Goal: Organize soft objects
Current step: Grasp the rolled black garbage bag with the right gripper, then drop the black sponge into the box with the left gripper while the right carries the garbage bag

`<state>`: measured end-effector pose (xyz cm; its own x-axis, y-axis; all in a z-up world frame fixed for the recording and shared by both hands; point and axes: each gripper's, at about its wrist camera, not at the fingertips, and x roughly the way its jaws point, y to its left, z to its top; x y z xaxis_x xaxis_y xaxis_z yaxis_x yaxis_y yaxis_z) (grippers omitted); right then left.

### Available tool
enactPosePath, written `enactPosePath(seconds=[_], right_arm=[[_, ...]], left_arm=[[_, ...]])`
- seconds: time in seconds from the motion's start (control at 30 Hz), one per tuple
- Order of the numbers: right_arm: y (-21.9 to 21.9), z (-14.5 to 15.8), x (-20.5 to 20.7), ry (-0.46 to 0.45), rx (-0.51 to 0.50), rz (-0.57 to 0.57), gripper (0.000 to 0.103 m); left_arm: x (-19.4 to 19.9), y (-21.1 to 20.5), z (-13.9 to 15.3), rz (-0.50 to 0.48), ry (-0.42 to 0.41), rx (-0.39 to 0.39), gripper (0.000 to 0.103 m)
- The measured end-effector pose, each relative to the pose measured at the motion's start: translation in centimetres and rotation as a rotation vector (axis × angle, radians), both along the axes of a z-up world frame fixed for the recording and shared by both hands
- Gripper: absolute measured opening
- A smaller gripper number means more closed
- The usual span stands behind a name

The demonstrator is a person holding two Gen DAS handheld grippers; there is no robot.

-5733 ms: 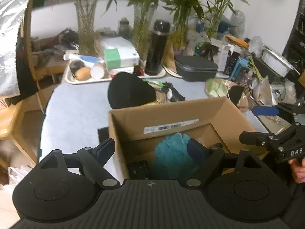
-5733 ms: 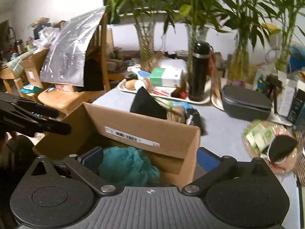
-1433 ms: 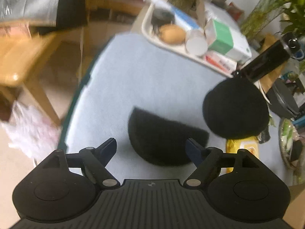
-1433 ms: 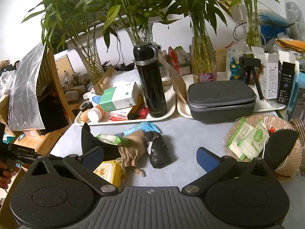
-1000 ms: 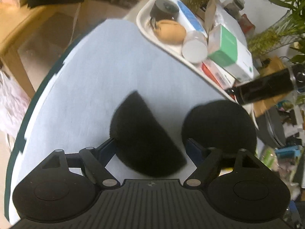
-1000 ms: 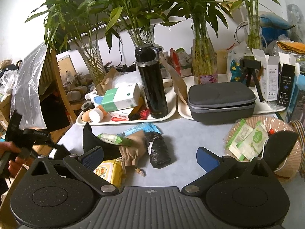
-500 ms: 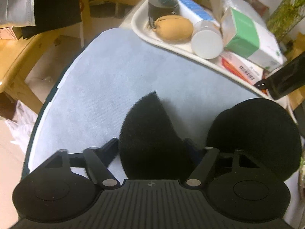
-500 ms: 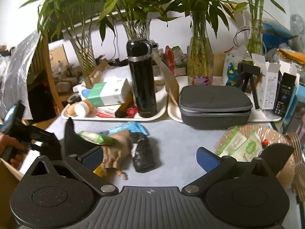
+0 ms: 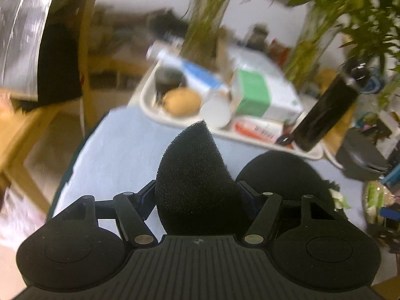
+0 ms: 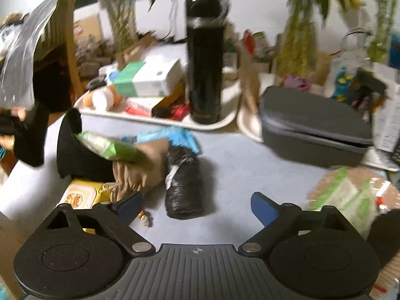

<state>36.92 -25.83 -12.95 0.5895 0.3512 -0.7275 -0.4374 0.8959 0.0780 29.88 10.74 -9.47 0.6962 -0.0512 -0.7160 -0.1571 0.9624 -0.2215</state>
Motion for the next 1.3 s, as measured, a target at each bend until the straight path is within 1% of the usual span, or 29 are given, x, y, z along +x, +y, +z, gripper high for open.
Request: enactPosePath(seconds=[0.07,0.13,0.17,0.2,0.23,0.3,0.33,0.47,0.6,0.63,0.67,0.73,0.83,0.97,1.13,1.3], right_arm=[[0.7,-0.8,0.7,0.01,-0.008,0.017,0.088],[1.1,-1.5,1.6,0.026,-0.005,0.021,0.086],[1.1,-1.8,1.9,0.037,0.01,0.028,0.084],[1.2,-2.1,2.3,0.051,0.032,0.031,0.08],[1.2,-2.2,2.7,0.058,0.044,0.032,0.078],[1.7,-2.5,3.3,0.052,0.016,0.024,0.077],[1.9,-2.7,3.5,0.056,0.008,0.026,0.074],[2.3,-3.9,4.6,0.086,0.004,0.034,0.067],[3.1,-4.8,5.0,0.077,-0.021,0.047,0.063],[3.3,-5.0,5.1,0.079,-0.026,0.047,0.06],[3.5,-5.2,5.3,0.083,-0.03,0.049,0.059],[3.9,-5.8,5.5,0.103,-0.032,0.064,0.047],[4.1,-5.5,5.5,0.091,-0.052,0.064,0.046],[2.8,-4.3,5.3,0.069,-0.031,0.033,0.046],[1.2,-2.0,4.6,0.033,-0.013,0.012,0.045],[0.2,0.9,3.0,-0.006,-0.015,0.011,0.045]], left_arm=[[-0.5,-0.2,0.5,-0.029,-0.042,0.02,0.067],[-0.7,-0.3,0.7,-0.05,-0.067,0.024,0.067],[-0.8,-0.3,0.7,-0.056,-0.073,0.024,0.067],[-0.8,-0.2,0.8,-0.061,-0.078,0.023,0.067],[-0.8,-0.1,0.8,-0.063,-0.082,0.019,0.066],[-0.9,0.2,0.8,-0.062,-0.082,0.008,0.067],[-0.8,0.3,0.8,-0.062,-0.08,0.003,0.067],[-0.7,0.5,0.6,-0.064,-0.076,-0.011,0.066],[-0.5,0.4,0.5,-0.07,-0.072,-0.014,0.067],[-0.5,0.5,0.5,-0.071,-0.072,-0.016,0.067],[-0.5,0.5,0.5,-0.071,-0.072,-0.019,0.067],[-0.5,0.5,0.5,-0.074,-0.074,-0.023,0.066],[-0.6,0.4,0.6,-0.081,-0.081,-0.019,0.066],[-0.7,0.2,0.8,-0.099,-0.095,-0.022,0.066],[-1.1,-0.2,1.1,-0.123,-0.105,-0.032,0.066],[-1.6,-1.0,2.1,-0.143,-0.137,0.003,0.066]])
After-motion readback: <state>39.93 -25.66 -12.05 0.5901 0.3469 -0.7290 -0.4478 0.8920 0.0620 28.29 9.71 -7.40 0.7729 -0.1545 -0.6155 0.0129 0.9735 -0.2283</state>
